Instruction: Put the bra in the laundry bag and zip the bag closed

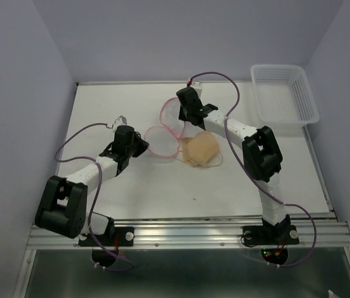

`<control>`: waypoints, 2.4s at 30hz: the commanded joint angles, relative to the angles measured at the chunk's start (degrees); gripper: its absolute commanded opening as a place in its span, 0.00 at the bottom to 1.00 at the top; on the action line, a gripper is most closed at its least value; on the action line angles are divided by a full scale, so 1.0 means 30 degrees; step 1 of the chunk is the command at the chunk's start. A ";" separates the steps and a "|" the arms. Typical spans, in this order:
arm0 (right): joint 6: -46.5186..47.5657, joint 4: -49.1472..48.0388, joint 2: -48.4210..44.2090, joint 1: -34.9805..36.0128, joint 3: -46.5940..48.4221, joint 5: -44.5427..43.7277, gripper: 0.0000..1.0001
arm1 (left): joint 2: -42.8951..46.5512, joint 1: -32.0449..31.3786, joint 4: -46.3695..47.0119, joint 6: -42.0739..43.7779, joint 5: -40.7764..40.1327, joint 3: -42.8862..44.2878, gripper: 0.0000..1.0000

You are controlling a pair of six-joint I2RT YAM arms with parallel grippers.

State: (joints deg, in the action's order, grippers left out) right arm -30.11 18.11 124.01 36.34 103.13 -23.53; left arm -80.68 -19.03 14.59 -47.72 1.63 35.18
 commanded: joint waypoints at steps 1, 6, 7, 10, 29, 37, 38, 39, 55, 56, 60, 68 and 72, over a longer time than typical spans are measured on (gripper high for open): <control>0.0865 -0.0382 -0.1812 -0.0101 0.0017 -0.0331 0.01 | 0.3803 -0.0045 -0.0730 0.2398 -0.4433 0.2365 0.00; 0.1247 -0.1348 -0.2983 -0.0101 -0.1300 0.1131 0.01 | 0.6586 -0.0045 -0.1523 0.4333 -0.7426 0.4648 0.00; 0.1247 -0.1349 -0.3072 -0.0101 -0.1417 0.1337 0.01 | 0.6824 -0.0045 -0.1494 0.4713 -0.7428 0.5318 0.00; 0.1129 -0.1465 -0.3307 -0.0101 -0.1828 0.2449 0.02 | 0.7119 -0.0045 -0.2020 0.5857 -0.7312 0.6844 0.00; 0.1364 -0.3017 -0.3044 -0.0101 -0.3760 0.6611 0.16 | 0.5947 -0.0044 -0.7118 0.6269 -0.6051 0.7934 0.00; 0.2534 -0.3370 -0.4418 -0.0101 -0.5137 0.7519 0.58 | 0.6328 -0.0016 -0.4952 0.8990 -0.4881 0.7230 0.00; 0.2594 -0.3370 -0.4972 -0.0101 -0.5371 0.7579 0.69 | 0.6358 -0.0044 -0.4052 0.9342 -0.4415 0.7171 0.00; 0.2943 -0.3399 -0.5297 -0.0101 -0.5924 0.7666 0.80 | 0.6329 -0.0016 -0.3840 0.9897 -0.4207 0.7170 0.00; 0.1455 -0.5274 -1.1859 -0.2992 -1.2195 0.9716 1.00 | 0.5010 -0.0015 -0.4834 0.9229 -0.4176 0.8400 0.00; 0.1220 -0.5506 -1.2472 -0.3552 -1.2722 1.0298 1.00 | 0.4981 -0.0015 -0.4834 0.9229 -0.4176 0.8459 0.00; -0.0479 -0.6472 -1.3736 -0.6803 -1.5856 1.2819 1.00 | 0.4747 -0.0015 -0.4834 0.9403 -0.4176 0.8664 0.00; -0.1913 -1.1353 -1.3476 -1.0237 -2.0514 1.9056 1.00 | 0.4747 -0.0015 -0.4834 0.9579 -0.3942 0.8634 0.00; -0.4550 -1.6488 -1.1924 -1.0501 -2.1894 2.2220 1.00 | 0.4688 -0.0015 -0.4834 0.9522 -0.3824 0.8664 0.00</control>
State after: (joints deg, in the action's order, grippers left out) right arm -36.49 -12.86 85.73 5.02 39.64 30.57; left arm -66.89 -19.03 -1.98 -19.99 -10.35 58.22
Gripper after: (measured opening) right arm 0.995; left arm 0.037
